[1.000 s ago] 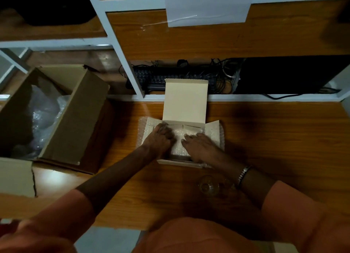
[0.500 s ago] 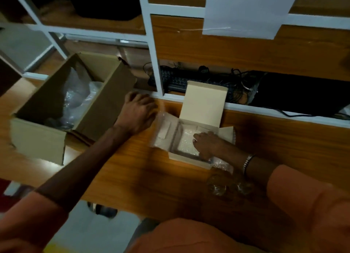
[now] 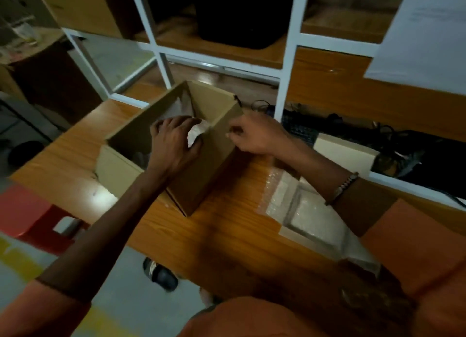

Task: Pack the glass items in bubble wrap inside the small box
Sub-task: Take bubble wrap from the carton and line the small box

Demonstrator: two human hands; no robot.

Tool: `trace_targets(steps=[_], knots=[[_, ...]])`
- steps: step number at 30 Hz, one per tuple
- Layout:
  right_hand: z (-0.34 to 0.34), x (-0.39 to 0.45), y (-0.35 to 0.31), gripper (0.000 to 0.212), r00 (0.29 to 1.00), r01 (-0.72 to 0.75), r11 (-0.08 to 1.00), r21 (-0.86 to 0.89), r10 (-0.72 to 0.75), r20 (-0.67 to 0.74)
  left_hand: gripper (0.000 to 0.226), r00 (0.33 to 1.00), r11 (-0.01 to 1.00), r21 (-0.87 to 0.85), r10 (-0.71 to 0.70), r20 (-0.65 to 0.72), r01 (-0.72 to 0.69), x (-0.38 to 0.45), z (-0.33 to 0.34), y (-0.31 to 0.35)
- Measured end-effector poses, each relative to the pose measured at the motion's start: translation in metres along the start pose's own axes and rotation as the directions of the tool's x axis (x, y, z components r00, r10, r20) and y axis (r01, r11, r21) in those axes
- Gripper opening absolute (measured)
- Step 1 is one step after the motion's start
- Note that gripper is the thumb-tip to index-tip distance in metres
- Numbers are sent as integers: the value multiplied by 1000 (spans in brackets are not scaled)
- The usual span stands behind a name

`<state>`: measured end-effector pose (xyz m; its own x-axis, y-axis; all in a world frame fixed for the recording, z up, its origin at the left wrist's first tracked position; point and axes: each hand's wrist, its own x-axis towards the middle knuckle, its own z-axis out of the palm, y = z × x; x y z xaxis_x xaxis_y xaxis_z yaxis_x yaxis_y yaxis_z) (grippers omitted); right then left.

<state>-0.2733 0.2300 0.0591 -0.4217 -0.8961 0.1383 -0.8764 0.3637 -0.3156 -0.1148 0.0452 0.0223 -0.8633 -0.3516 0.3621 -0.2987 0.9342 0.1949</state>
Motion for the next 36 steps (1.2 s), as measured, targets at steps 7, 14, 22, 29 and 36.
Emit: trace_targets(steps=[7,14,22,29,36], knots=[[23,97,-53,21,999,12,999,-45,-13,-40,52,985,979,123,-167,49,160,13,-11,-82],[60,151,-58,15,995,-66,997,-51,70,74,31,989,989,54,-140,49,137,52,2,-116],[54,138,-32,9,991,-136,990,-44,136,-2,8,983,986,80,-154,97,147,101,24,-94],[-1,108,0,66,940,-165,973,162,204,-273,34,973,985,-75,136,-187,-152,128,-5,-34],[-36,76,40,70,955,-204,961,190,237,-178,25,997,680,-731,-75,11,59,133,-23,15]])
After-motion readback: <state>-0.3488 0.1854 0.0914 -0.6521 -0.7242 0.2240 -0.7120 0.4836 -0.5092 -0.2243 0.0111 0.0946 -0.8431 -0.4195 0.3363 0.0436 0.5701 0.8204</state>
